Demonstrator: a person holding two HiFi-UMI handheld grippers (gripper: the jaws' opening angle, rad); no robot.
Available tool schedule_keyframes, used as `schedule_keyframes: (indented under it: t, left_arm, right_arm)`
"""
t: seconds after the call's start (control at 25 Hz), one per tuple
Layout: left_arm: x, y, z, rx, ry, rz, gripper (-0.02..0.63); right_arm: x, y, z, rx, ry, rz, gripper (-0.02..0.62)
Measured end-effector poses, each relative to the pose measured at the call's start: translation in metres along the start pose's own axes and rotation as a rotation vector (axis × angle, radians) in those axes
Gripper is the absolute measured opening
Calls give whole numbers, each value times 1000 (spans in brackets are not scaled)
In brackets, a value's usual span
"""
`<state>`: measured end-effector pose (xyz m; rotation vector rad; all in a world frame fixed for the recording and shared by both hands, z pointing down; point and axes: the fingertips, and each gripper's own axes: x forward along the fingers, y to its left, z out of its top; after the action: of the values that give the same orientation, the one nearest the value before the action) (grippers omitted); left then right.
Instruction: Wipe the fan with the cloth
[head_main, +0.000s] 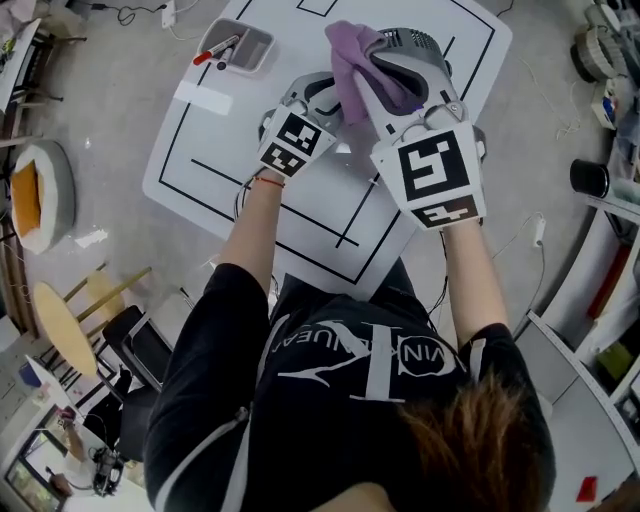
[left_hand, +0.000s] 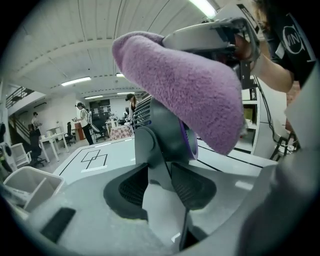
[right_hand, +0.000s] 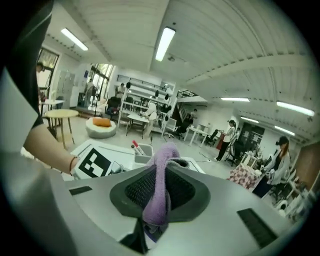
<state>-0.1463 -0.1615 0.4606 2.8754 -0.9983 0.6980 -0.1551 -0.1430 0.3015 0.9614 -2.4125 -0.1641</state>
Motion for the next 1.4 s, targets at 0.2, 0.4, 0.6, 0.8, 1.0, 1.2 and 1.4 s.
schedule_keyframes:
  t: [0.2,0.4,0.6,0.8,1.0,1.2,1.4]
  left_arm:
    - [0,2,-2,-34,-22,15,140]
    - [0,2,-1,-44,-22,17,132]
    - [1,2,-2,-54,-14,19,130]
    - [1,2,-2,-56,-7,26,129]
    - [1,2,-2,-55,-1,29,129]
    - [1,1,-2,-56,6,35,127]
    - [2,1,-2,-63,10,38,126]
  right_arm:
    - [26,18,-11,-194,120,39,60]
    - [23,5,-12,-234,127,-23,61]
    - [12,-14,-9,-212,109,-77,61]
    - [-1,-33,-12,-142,84,-111,61]
    - [-12,-48,-16,-95,67,-143,61]
    - [-24,-64,-24,-47,61,-178,61]
    - [-37,-81,-38,3,62,-222,60]
